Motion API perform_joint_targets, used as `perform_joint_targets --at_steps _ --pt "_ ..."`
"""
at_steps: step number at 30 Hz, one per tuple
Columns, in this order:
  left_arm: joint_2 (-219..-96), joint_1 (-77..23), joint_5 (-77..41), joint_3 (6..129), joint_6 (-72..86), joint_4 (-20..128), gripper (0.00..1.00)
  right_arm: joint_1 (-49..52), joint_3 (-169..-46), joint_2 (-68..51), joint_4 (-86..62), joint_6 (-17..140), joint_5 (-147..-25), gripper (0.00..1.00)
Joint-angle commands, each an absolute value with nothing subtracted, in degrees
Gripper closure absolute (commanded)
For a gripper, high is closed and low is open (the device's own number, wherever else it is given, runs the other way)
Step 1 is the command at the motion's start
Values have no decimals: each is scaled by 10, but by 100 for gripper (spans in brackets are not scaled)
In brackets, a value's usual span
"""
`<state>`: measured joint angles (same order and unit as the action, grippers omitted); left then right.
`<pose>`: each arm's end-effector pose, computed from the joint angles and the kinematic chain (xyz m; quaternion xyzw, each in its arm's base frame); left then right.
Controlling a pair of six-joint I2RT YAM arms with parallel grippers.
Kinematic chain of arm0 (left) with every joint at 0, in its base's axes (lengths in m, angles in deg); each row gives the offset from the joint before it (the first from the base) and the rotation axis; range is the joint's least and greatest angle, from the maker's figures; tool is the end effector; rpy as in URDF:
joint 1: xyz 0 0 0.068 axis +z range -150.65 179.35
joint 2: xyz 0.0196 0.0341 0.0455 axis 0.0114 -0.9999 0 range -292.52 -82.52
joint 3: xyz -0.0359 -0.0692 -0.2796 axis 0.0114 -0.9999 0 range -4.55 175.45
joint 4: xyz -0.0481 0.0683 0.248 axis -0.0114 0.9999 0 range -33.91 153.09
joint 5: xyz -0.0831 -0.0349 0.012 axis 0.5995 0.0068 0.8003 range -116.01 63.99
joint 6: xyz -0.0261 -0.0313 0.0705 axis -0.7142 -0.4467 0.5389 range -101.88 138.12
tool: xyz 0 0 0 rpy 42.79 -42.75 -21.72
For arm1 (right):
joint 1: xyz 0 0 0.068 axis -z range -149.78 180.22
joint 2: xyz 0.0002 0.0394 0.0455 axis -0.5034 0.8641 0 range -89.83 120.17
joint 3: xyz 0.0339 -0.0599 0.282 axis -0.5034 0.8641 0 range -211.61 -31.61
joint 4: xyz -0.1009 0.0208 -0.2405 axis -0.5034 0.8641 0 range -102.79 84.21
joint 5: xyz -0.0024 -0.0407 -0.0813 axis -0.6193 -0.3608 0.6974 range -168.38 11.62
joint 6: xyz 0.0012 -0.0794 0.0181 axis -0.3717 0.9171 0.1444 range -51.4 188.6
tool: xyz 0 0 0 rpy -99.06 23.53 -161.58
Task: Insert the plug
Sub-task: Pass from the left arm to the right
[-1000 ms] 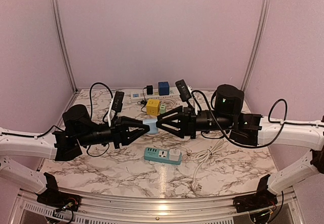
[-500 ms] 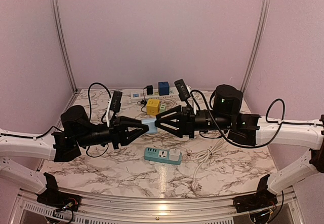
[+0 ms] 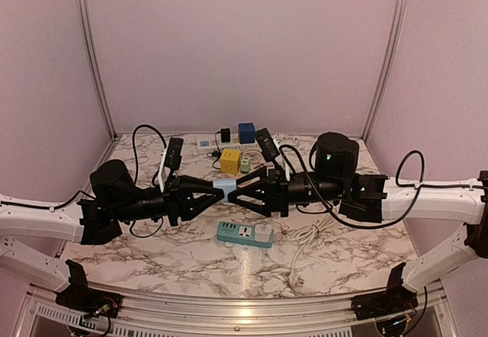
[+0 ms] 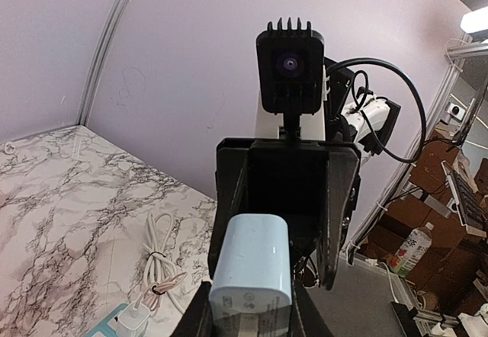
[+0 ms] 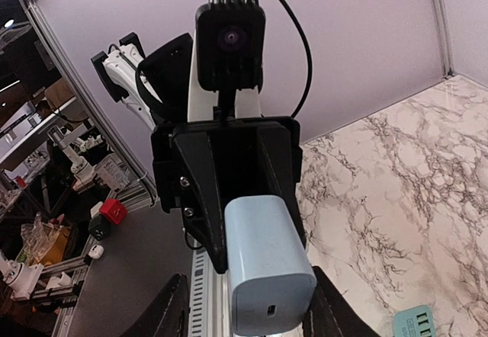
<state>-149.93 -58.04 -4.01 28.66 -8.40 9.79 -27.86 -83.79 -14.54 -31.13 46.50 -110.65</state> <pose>0.1310 -0.2540 0.3147 0.3073 0.5554 -0.5996 0.4875 0.1429 0.3006 0.3341 -0.3973 0.6142 0.5754 0.3659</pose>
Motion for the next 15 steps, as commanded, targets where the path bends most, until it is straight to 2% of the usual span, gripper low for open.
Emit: perform_joint_targets --at_steps 1,6,15 --pt "-1489 -583 -43 288 -78 67 100 -292 -852 -130 -308 476 -1127 55" --pt "-1488 -583 -42 289 -78 70 100 -292 -857 -131 -319 477 -1129 64" --pt "-1489 -583 -40 289 -75 72 100 -285 -854 -145 -344 460 -1135 64"
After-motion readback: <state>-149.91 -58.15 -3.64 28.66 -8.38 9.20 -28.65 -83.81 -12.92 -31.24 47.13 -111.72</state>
